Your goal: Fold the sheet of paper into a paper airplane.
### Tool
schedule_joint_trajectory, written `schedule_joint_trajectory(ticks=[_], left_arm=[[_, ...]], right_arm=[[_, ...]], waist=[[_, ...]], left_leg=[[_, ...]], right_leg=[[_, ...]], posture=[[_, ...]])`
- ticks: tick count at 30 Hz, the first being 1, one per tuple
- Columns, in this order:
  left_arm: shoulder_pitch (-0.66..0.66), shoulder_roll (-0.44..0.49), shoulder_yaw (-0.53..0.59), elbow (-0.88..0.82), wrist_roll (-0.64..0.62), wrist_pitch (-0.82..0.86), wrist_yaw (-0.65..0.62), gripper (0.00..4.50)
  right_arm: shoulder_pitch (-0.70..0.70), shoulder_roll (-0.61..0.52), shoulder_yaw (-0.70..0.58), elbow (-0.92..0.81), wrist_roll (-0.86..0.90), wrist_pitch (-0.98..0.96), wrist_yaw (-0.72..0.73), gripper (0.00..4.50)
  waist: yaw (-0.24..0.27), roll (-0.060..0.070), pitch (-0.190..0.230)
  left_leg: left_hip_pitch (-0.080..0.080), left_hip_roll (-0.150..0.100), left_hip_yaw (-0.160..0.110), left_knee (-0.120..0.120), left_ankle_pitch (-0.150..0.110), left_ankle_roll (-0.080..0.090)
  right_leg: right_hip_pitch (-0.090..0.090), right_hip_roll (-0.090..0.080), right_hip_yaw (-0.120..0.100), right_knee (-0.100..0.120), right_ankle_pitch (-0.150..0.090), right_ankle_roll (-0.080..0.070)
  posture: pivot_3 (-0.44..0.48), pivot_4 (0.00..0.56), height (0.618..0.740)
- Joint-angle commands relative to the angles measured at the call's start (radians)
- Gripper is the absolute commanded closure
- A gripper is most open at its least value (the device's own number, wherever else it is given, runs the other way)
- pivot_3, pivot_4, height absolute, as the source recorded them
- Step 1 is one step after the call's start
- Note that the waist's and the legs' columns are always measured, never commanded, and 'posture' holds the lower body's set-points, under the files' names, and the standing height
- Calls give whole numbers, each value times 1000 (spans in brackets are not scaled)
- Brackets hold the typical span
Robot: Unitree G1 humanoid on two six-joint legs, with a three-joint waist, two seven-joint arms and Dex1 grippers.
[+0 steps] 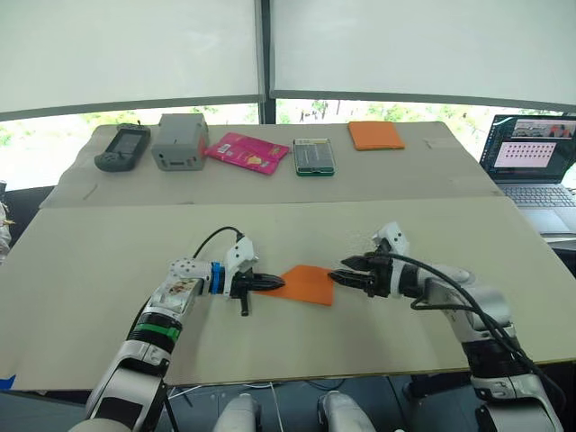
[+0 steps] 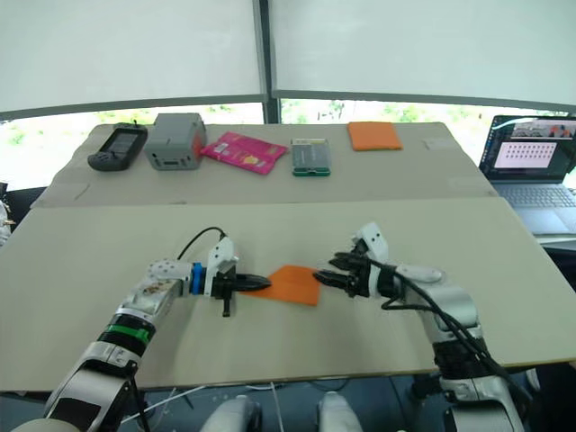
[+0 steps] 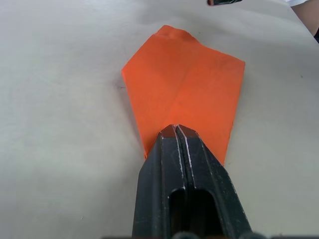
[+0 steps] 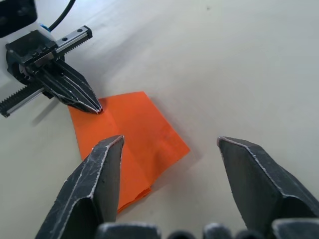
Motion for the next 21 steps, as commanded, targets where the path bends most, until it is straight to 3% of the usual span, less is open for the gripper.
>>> schedule_joint_trajectory(ticks=[1, 6, 9, 16, 21], left_arm=[[0, 13, -6, 50, 29, -7, 2, 4500], [3, 15, -7, 51, 31, -15, -2, 4500], [12, 14, -8, 42, 30, -14, 0, 4500], [23, 17, -14, 21, 24, -11, -20, 4500], [19, 18, -17, 25, 28, -11, -25, 4500]], right_arm=[[-30, 9, 15, 42, 33, 33, 37, 1159], [-44, 22, 22, 55, 44, 51, 50, 1159], [-43, 43, -7, 49, 75, 60, 41, 1989], [7, 17, 19, -53, 68, -38, 88, 4415], [61, -29, 77, -149, -14, -202, 120, 4466]], waist=[[0, 0, 0], [-1, 1, 0], [-2, 1, 0], [-2, 1, 0], [-2, 1, 0]], left_leg=[[0, 0, 0, 0, 0, 0], [0, 0, 0, 0, 0, 0], [0, 0, 0, 0, 0, 0], [0, 0, 0, 0, 0, 0], [-1, 0, 0, 0, 0, 0]], right_leg=[[0, 0, 0, 0, 0, 0], [0, 0, 0, 0, 0, 1], [0, 0, 0, 0, -1, 2], [-1, 0, 0, 0, -1, 2], [-1, 0, 0, 0, -3, 6]], posture=[[0, 150, 740], [0, 150, 740], [0, 150, 740], [0, 150, 740], [0, 150, 740]])
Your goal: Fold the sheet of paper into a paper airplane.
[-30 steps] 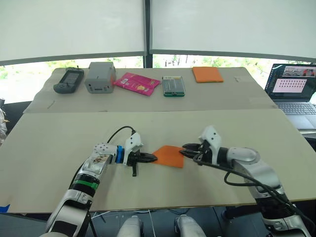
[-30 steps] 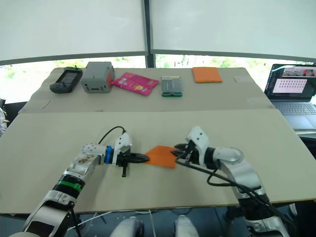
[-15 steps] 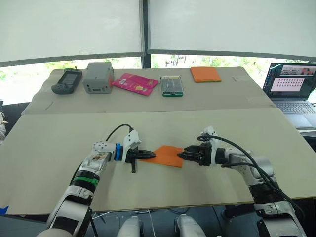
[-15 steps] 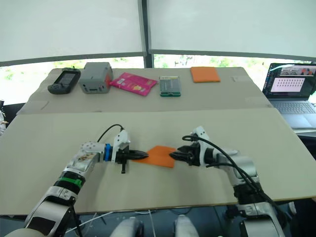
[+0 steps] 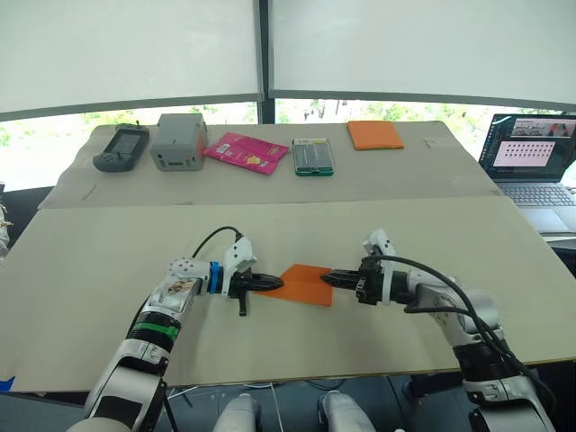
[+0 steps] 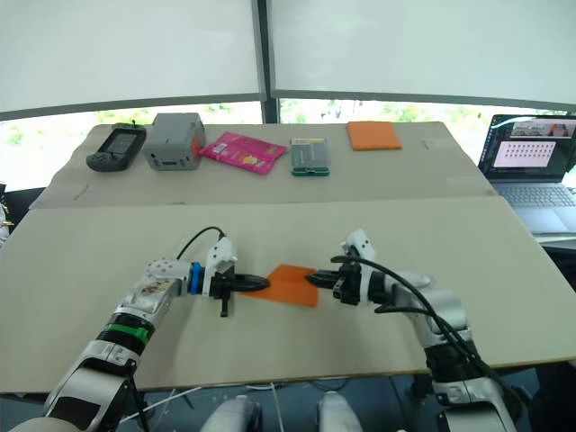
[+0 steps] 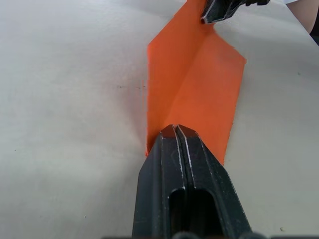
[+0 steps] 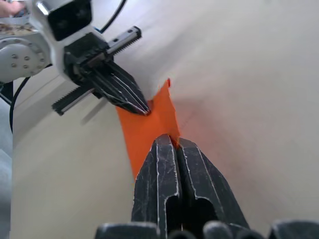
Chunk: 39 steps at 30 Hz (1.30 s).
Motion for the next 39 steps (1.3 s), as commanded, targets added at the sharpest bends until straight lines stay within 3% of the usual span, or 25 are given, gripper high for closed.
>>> schedule_joint_trajectory(ticks=[1, 7, 14, 28, 36, 39], left_arm=[[18, 13, -20, 17, 29, 7, -8, 4500], [11, 10, -24, 22, 33, 9, -12, 4500], [2, 14, -20, 18, 28, 17, -20, 4500], [-105, 20, 98, -175, -171, 280, -49, 4500], [-76, -5, -40, -124, -30, 150, -40, 4500], [-74, 8, -121, -35, 100, 2, 3, 4500]], right_arm=[[36, -64, 69, -99, -106, -212, 52, 4466], [111, -105, 169, -43, -375, -787, 19, 4466], [110, -114, 194, 86, -519, -1103, -45, 4466], [82, -136, 269, 261, -729, -1269, -154, 4466], [83, -145, 278, 264, -745, -1275, -181, 4466], [86, -152, 276, 257, -726, -1264, -166, 4466]], waist=[[1, 0, 0], [1, 0, 0], [0, 0, 0], [1, 0, 0], [0, 0, 0], [1, 0, 0]], left_leg=[[0, 0, 0, 0, 0, 0], [0, 0, 1, 0, 0, 0], [1, 0, 1, 0, 0, 0], [1, 0, 1, 0, 0, 0], [3, 0, 1, 0, 0, 0], [3, 0, 1, 0, 0, 0]], right_leg=[[0, 0, 0, 0, 0, 0], [0, 0, 0, -1, -1, 2], [1, 0, 0, -1, -1, 2], [1, 0, 1, 0, 0, 0], [3, 0, 2, -1, 1, -1], [3, 1, 2, -1, 1, -1]], posture=[[0, 150, 740], [0, 150, 740], [0, 150, 740], [0, 150, 740], [0, 150, 740], [0, 150, 740]])
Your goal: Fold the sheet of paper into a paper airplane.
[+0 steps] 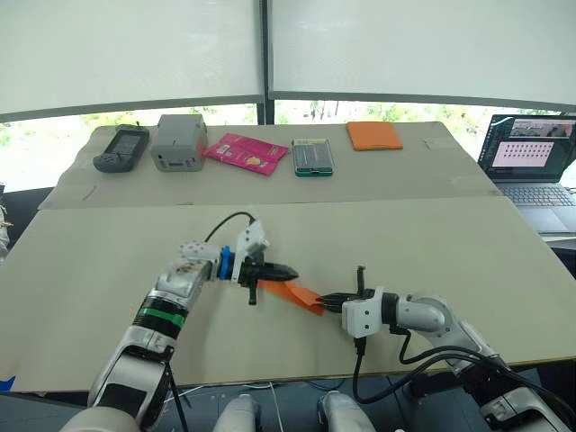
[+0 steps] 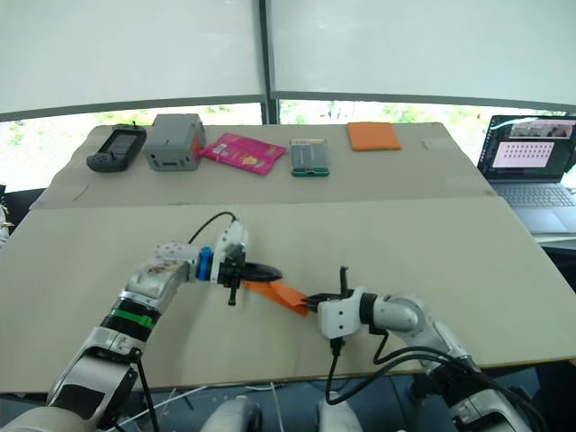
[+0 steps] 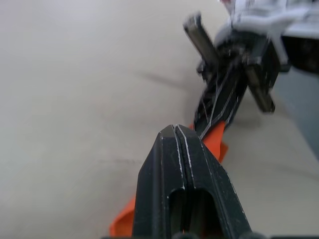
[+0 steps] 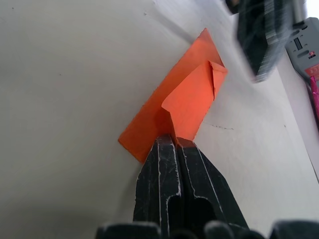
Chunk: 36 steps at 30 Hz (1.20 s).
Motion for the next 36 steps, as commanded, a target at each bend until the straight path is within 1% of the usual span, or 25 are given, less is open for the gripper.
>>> schedule_joint_trajectory(ticks=[1, 3, 4, 5, 6, 8, 10, 12, 15, 16, 17, 19, 21, 22, 24, 27, 28, 30, 33, 36], left_arm=[[-8, 16, -88, 108, 155, -197, 53, 4500], [-20, 3, -116, 177, 200, -272, 73, 4500], [-25, -5, -121, 195, 205, -293, 73, 4500], [-27, -14, -118, 203, 195, -300, 64, 4500], [-29, -25, -108, 209, 178, -296, 58, 4500], [-29, -27, -103, 220, 177, -307, 51, 4500], [-23, -31, -93, 227, 169, -302, 44, 4500], [-15, -31, -88, 229, 167, -302, 40, 4500], [-5, -33, -77, 218, 155, -290, 34, 4500], [-3, -33, -74, 213, 154, -287, 31, 4500], [-1, -34, -72, 210, 154, -286, 29, 4500], [2, -39, -65, 204, 148, -279, 26, 4500], [1, -42, -62, 203, 147, -276, 26, 4500], [1, -44, -60, 202, 145, -272, 27, 4500], [-2, -48, -48, 198, 134, -255, 28, 4500], [-6, -46, -39, 196, 130, -243, 30, 4500], [-6, -45, -36, 195, 129, -239, 32, 4500], [-5, -42, -33, 196, 136, -238, 39, 4500], [-7, -41, -54, 191, 164, -249, 48, 4500], [-16, -52, -53, 190, 158, -241, 53, 4500]], right_arm=[[10, -29, 4, 22, -6, 22, 23, 4466], [9, -36, 5, 17, 1, 24, 31, 4466], [10, -41, 5, 14, 2, 22, 34, 4466], [12, -44, 1, 8, 13, 30, 40, 4466], [18, -46, -7, -5, 42, 63, 60, 4466], [28, -52, -27, -34, 96, 109, 83, 4466], [38, -65, -44, -78, 152, 152, 114, 3848], [51, -82, -67, -139, 206, 200, 135, 3247], [68, -92, -129, -255, 321, 325, 150, 2162], [72, -85, -151, -292, 370, 389, 145, 1865], [75, -79, -166, -319, 402, 438, 142, 1468], [76, -55, -184, -398, 506, 652, 120, 787], [65, -28, -170, -432, 513, 782, 89, 59], [56, -8, -160, -435, 500, 821, 64, 21], [33, 40, -119, -421, 473, 897, 32, 345], [4, 97, -70, -375, 412, 963, -20, 1356], [-3, 115, -61, -360, 403, 973, -33, 1659], [-7, 169, -50, -314, 401, 1011, -68, 2410], [51, 217, -61, -298, 419, 1056, -97, 3440], [103, 207, -60, -304, 393, 1054, -114, 4436]], waist=[[2, 0, 0], [7, 0, 0], [9, 0, 0], [10, 0, 0], [10, 0, 0], [11, 0, 0], [12, 0, 0], [11, 0, 0], [8, 0, 0], [8, 0, 0], [7, 0, 0], [6, 0, -1], [7, 0, -1], [7, 0, -1], [7, 1, -1], [7, 1, -1], [8, 1, -1], [7, 1, -1], [8, 1, -1], [8, 1, -1]], left_leg=[[0, 0, 0, 0, 0, 0], [2, 0, 0, 0, 0, 0], [5, 0, -1, 0, 0, 0], [10, -1, -1, 0, 0, 0], [13, -1, -1, -1, 0, 0], [13, -1, -1, -1, 0, 0], [13, -1, -1, -1, 0, 0], [12, -1, -1, -1, 0, 0], [12, -1, -1, -1, 0, 0], [12, -1, -1, -1, 0, 0], [12, -1, -1, -1, 0, 0], [12, 0, -1, -1, 0, 0], [12, 1, -2, -2, 0, 0], [12, 0, -2, -2, -1, 0], [11, 0, -2, -2, -1, 0], [10, 0, -2, -2, -1, 0], [10, 0, -2, -2, 0, 0], [9, 0, -2, -2, 0, 0], [9, 0, -2, -2, -1, 0], [10, 0, -2, -2, -1, 0]], right_leg=[[0, 0, 0, 0, 0, 0], [3, 0, 0, -1, 0, 0], [8, 0, 0, -3, 0, 0], [14, -1, 0, -4, -2, 1], [17, -2, 0, -5, -6, -3], [17, -3, 0, -5, -7, -2], [17, -4, 0, -5, -7, -1], [17, -4, 0, -5, -4, 3], [16, -4, 0, -4, -4, 4], [16, -4, 0, -4, -4, 4], [15, -4, 0, -3, -4, 4], [15, -3, 0, -3, -4, 4], [15, -2, 0, -3, -4, 4], [15, -2, -1, -3, -4, 4], [14, -3, -1, -3, -4, 4], [13, -3, -1, -3, -4, 4], [13, -3, -1, -3, -4, 4], [13, -3, -1, -4, -4, 4], [12, -3, -1, -3, -4, 4], [14, -3, -1, -4, -4, 5]], posture=[[0, 150, 740], [0, 150, 740], [0, 150, 740], [0, 150, 740], [0, 150, 740], [0, 150, 740], [0, 150, 740], [0, 150, 740], [0, 150, 740], [0, 150, 740], [0, 150, 740], [0, 150, 740], [0, 150, 740], [0, 150, 740], [0, 150, 740], [0, 150, 740], [0, 150, 740], [0, 150, 740], [0, 150, 740], [0, 150, 740]])
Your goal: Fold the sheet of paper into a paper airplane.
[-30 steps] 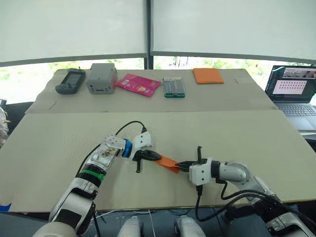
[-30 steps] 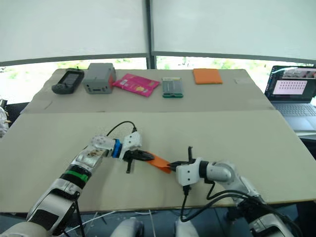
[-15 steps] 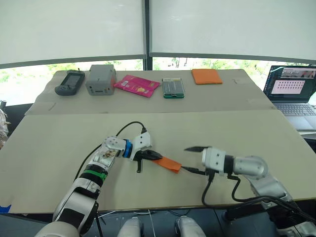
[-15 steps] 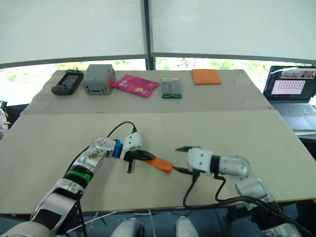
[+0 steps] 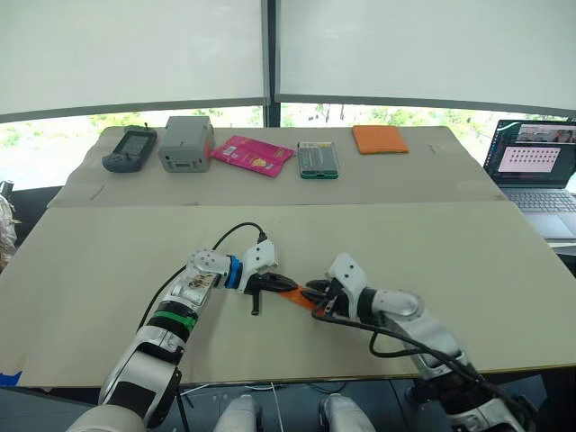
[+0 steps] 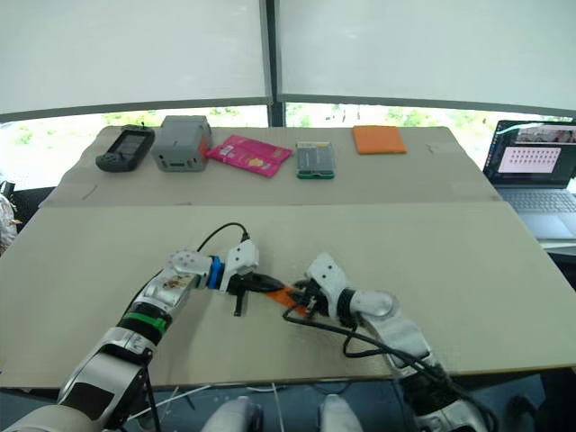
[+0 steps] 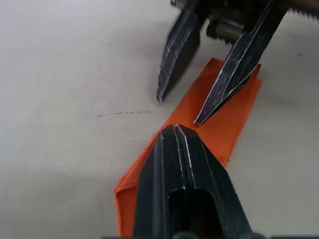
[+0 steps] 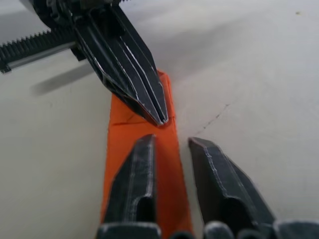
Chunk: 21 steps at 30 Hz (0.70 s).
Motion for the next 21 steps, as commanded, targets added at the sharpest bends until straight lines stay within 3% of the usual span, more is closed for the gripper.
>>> schedule_joint_trajectory(ticks=[1, 12, 17, 21], left_arm=[[5, -2, -23, 17, 38, 21, 14, 4500], [11, 7, -11, 50, 25, 15, 8, 4500], [17, 4, 1, 29, 7, 31, 0, 4500], [29, 5, 9, -4, -3, 48, -13, 4500]], right_arm=[[58, -28, 0, -1, -26, 24, -16, 4477], [315, -211, -135, -85, -27, -78, 5, 4477], [288, -200, -216, -123, 46, -139, 20, 4477], [181, -162, -216, -174, 94, -154, 36, 4477]], waist=[[0, 0, 0], [6, -1, -6], [5, -2, -6], [-2, -2, -6]], left_leg=[[0, 0, 0, 0, 0, 0], [1, -1, 0, -1, 0, 0], [1, 0, 0, -1, 0, 0], [-1, 0, 1, -1, 0, 0]], right_leg=[[0, 0, 0, 0, 0, 0], [2, -2, 0, -4, -4, -2], [2, -2, 0, -4, -5, -4], [0, -2, 0, -3, -4, -3]], posture=[[0, 150, 740], [0, 150, 740], [0, 150, 740], [0, 150, 740]])
